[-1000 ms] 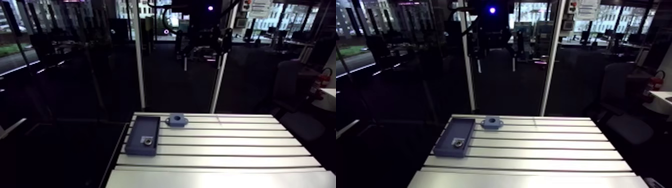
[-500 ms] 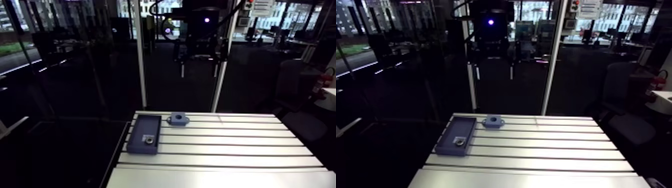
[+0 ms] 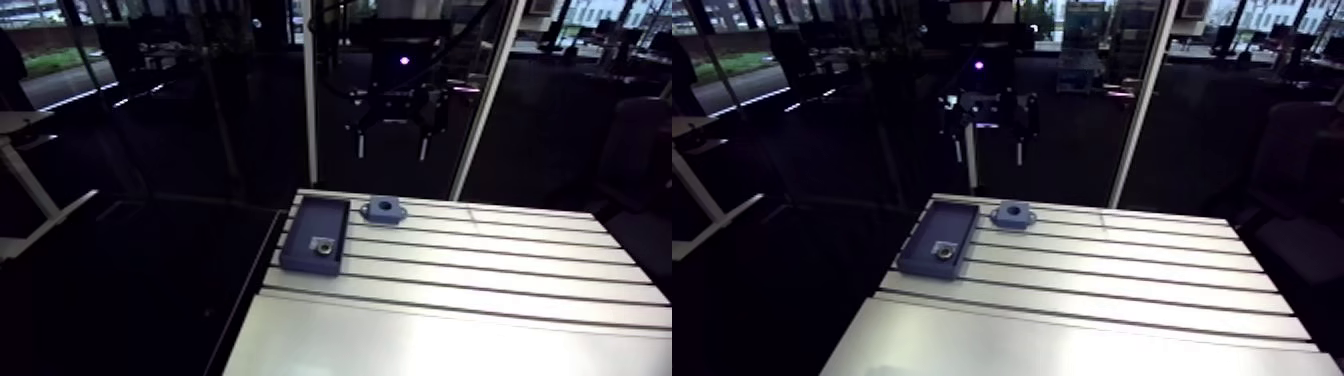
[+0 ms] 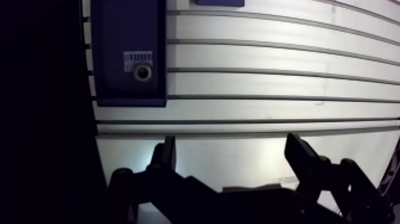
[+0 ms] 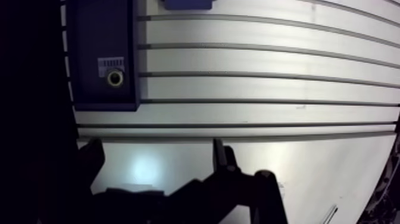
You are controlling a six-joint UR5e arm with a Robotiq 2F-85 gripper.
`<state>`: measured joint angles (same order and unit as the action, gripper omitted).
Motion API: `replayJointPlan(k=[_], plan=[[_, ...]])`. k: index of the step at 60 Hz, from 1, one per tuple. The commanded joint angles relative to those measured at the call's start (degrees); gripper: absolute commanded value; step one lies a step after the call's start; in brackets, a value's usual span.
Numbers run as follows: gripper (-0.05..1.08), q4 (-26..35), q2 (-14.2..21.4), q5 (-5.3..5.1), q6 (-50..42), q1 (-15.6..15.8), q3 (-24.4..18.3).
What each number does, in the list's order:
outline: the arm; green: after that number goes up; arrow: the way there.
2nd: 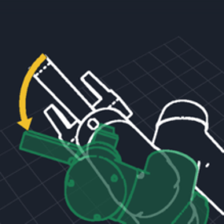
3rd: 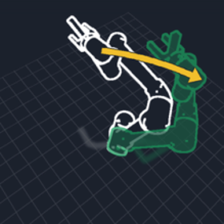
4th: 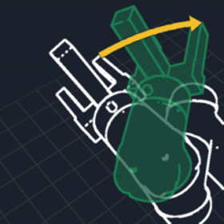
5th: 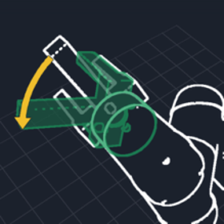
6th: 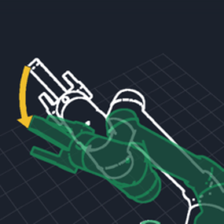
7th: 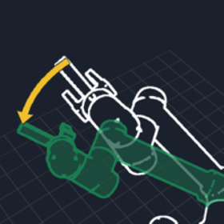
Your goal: Pick up the bearing and press it into the housing until flush.
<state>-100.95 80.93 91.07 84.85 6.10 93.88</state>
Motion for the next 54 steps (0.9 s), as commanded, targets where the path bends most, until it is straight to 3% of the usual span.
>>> replayJointPlan(k=[1, 14, 34, 54], plan=[[0.01, -4.3, -2.5, -1.58, -1.7, 1.7, 0.4], [0.01, -6.7, -4.4, -2.42, -2.8, 2.9, 0.4], [0.07, -9.5, -8.4, -2.35, -2.9, 5.6, 0.7], [0.28, -10.7, -12.5, -2.12, -3.8, 6.9, -0.4]])
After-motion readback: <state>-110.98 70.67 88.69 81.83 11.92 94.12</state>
